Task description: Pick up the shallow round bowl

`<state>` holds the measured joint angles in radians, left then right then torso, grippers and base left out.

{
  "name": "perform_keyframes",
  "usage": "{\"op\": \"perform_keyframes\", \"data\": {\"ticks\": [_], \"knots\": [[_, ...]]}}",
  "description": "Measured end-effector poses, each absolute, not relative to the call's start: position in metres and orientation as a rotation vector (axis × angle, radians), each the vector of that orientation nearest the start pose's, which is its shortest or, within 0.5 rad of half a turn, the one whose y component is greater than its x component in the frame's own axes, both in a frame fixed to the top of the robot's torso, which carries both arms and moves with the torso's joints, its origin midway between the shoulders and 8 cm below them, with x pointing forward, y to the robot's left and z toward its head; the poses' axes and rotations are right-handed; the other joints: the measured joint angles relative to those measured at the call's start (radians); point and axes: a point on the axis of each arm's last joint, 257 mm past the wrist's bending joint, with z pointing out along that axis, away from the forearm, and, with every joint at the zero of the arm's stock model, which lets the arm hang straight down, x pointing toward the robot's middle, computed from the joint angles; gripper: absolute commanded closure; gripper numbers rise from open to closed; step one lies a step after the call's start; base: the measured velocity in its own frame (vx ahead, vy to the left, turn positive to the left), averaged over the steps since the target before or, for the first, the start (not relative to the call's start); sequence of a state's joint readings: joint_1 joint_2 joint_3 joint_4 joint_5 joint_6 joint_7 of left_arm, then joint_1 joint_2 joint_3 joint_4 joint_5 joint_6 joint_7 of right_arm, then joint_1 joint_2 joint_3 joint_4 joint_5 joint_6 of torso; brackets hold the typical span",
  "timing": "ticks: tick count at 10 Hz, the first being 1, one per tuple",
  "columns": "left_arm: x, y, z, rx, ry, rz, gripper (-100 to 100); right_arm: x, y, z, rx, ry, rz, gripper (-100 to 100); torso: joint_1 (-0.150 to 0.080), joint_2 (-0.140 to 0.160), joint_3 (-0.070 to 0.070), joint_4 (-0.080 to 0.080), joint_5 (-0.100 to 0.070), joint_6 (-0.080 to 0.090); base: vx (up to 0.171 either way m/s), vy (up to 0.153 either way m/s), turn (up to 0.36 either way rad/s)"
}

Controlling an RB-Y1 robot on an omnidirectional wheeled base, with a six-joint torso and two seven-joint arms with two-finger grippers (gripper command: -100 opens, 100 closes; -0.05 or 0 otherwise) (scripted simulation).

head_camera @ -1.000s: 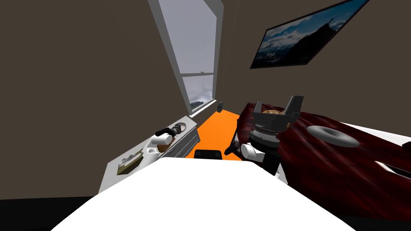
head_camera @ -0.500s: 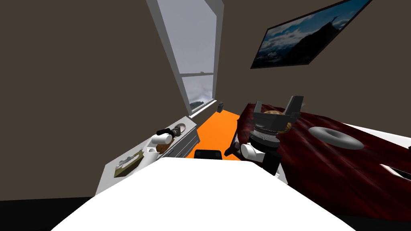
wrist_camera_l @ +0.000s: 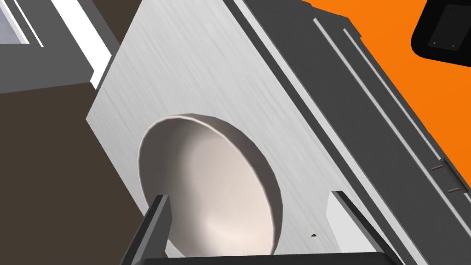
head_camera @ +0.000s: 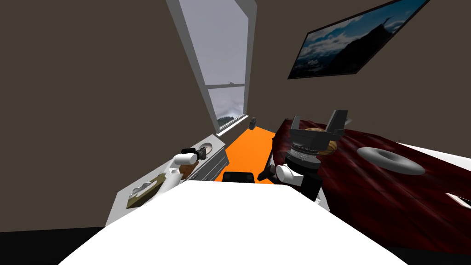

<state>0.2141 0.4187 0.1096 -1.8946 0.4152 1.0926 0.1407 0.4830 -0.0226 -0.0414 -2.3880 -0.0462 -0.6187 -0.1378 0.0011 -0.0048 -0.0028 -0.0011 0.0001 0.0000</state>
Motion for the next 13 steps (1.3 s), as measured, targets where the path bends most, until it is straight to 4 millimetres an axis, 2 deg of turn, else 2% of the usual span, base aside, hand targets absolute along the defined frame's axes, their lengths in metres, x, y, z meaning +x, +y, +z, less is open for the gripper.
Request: {"op": "perform_keyframes", "data": {"ticks": [5,8,9,10,13], "knots": [[0.345,0.385,-0.402,-2.146,1.746,-0.444,-100,0.294,-0.281,0.096,0.501,0.408,1.481,0,0.001,0.0,0.0,0.0,0.0,0.0,0.057,0.025,0.0],[0.317,0.396,-0.417,-2.217,1.763,-0.342,-100,0.294,-0.281,0.096,0.501,0.409,1.481,0,0.004,-0.001,-0.001,0.0,0.001,0.0,0.075,0.06,-0.003],[0.316,0.397,-0.418,-2.219,1.764,-0.338,0,0.294,-0.281,0.096,0.501,0.408,1.481,0,0.002,0.001,0.001,0.0,0.001,0.0,0.007,0.007,-0.001],[0.316,0.397,-0.418,-2.219,1.764,-0.338,-100,0.294,-0.281,0.096,0.501,0.408,1.481,0,0.0,0.003,0.002,0.001,0.0,0.0,0.008,0.007,-0.026],[0.318,0.398,-0.433,-2.224,1.756,-0.336,-100,0.294,-0.281,0.096,0.501,0.408,1.481,0,0.0,0.004,0.002,0.001,0.0,0.0,0.004,0.005,-0.013]]}}
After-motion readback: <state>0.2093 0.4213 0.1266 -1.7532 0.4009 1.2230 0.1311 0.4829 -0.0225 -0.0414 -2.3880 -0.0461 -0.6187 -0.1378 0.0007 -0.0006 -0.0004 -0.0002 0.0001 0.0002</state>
